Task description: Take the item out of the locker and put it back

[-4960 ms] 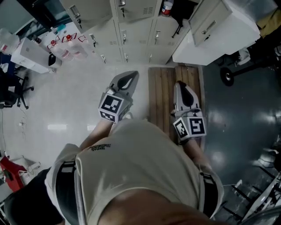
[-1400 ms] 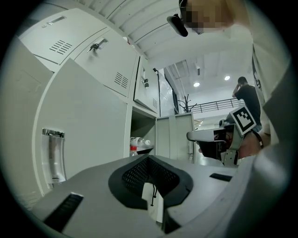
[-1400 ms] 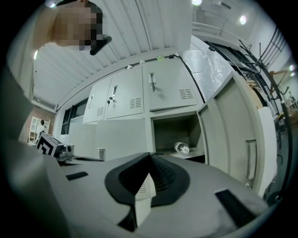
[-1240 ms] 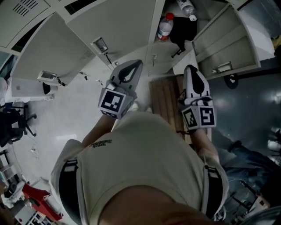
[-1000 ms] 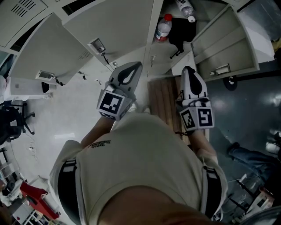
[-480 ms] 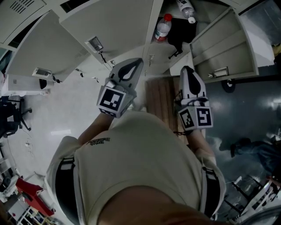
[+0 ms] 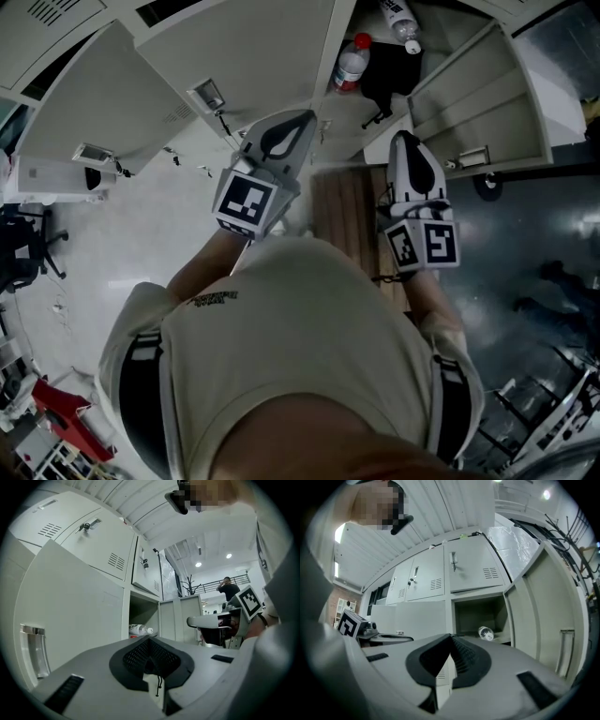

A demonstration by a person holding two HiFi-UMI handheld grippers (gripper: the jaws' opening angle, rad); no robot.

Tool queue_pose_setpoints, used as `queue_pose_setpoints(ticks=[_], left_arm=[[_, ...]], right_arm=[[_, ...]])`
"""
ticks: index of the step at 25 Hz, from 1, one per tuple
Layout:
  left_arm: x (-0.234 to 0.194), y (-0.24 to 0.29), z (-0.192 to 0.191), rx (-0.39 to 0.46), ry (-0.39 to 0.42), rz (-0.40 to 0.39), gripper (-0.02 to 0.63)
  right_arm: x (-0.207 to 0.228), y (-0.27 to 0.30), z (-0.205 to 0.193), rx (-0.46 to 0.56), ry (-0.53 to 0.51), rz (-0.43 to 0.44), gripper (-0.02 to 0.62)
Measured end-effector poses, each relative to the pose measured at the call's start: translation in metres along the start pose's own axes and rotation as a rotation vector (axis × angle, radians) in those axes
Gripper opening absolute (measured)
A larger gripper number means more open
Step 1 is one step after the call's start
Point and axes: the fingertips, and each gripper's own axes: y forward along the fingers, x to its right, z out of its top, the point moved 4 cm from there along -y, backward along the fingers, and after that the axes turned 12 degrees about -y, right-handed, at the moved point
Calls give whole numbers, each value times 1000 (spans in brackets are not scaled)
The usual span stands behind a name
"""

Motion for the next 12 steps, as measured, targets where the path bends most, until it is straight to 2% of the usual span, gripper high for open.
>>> queue_pose_setpoints(ticks=[2, 6, 9, 12], left_arm=[[0, 6, 4, 15, 9, -7, 12], [-2, 22, 17, 10, 3, 8, 12], [-6, 39, 28, 47, 17, -2, 12], [-9, 58, 40, 79, 36, -20, 12]], right_arm=[[3, 7, 7, 8, -31, -6, 12], [15, 27, 22, 19, -107, -28, 102], [28, 50, 33, 22, -151, -56, 174], [45, 78, 45, 31, -211, -95, 220]])
